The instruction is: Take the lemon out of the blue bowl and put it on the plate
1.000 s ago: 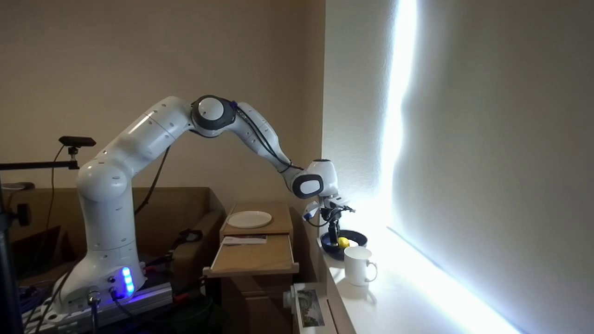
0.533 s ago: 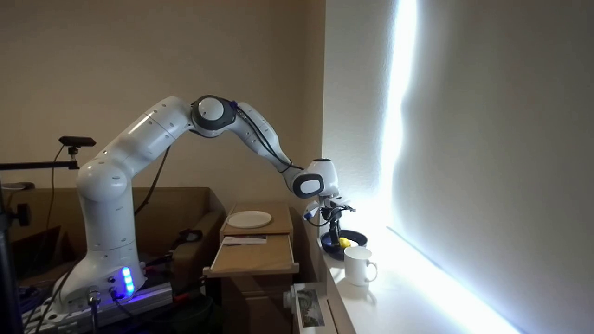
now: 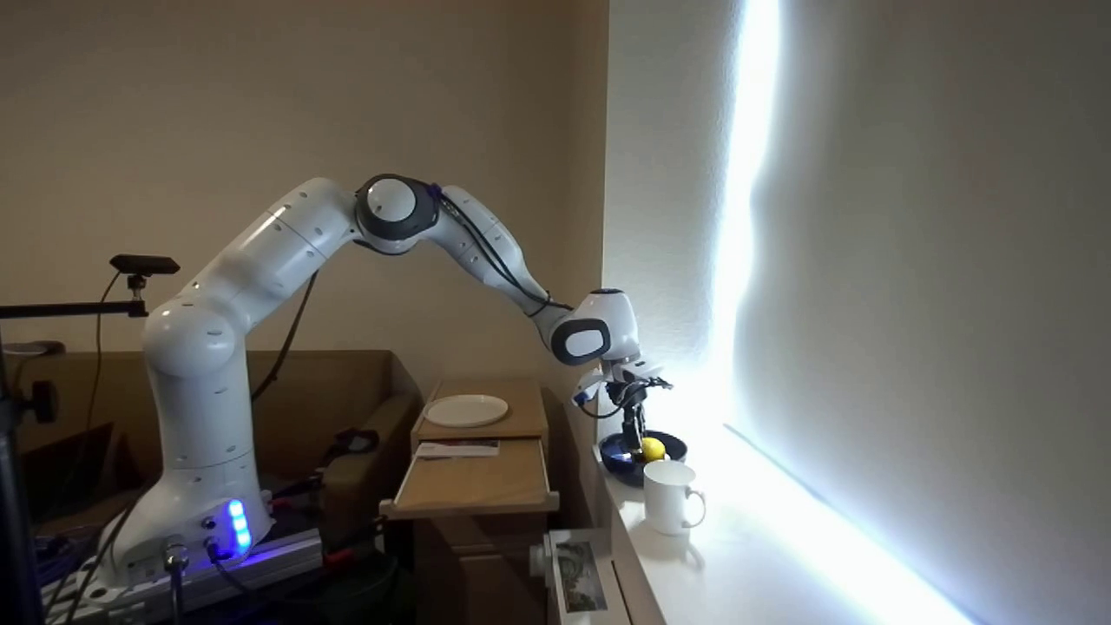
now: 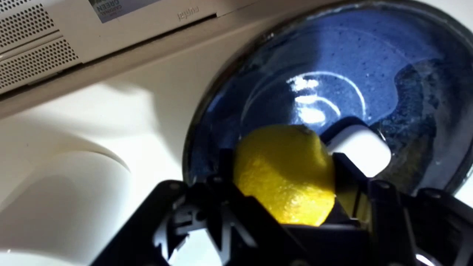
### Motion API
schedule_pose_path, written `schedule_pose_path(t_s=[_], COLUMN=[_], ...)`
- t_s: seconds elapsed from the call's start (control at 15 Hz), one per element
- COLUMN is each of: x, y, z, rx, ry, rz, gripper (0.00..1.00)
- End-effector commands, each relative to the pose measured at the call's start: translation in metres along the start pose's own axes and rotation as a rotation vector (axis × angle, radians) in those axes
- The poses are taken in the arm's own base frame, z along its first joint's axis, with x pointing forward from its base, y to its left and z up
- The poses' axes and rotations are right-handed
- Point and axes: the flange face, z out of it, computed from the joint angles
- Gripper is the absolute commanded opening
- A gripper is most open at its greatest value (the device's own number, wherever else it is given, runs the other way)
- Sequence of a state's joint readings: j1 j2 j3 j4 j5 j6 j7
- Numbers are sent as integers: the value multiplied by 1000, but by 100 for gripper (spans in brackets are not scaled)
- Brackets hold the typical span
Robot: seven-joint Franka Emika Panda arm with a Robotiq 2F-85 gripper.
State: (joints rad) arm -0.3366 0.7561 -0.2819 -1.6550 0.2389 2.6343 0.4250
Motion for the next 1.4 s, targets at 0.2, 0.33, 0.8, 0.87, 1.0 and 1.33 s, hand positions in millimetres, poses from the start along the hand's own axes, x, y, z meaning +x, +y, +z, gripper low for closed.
schedule_pose_path(t_s=[0.2, 0.33, 0.8, 0.87, 1.0, 1.33], x=[17, 6, -84, -99, -78, -111], y=[17, 21, 52, 58, 46, 17], z=[-93, -128, -219, -230, -220, -212], rx=[145, 186, 259, 277, 264, 235], ry=[-40, -77, -233, -248, -244, -292], rz=[-105, -191, -555, -608, -575, -674], gripper=[42, 42, 42, 42, 42, 42])
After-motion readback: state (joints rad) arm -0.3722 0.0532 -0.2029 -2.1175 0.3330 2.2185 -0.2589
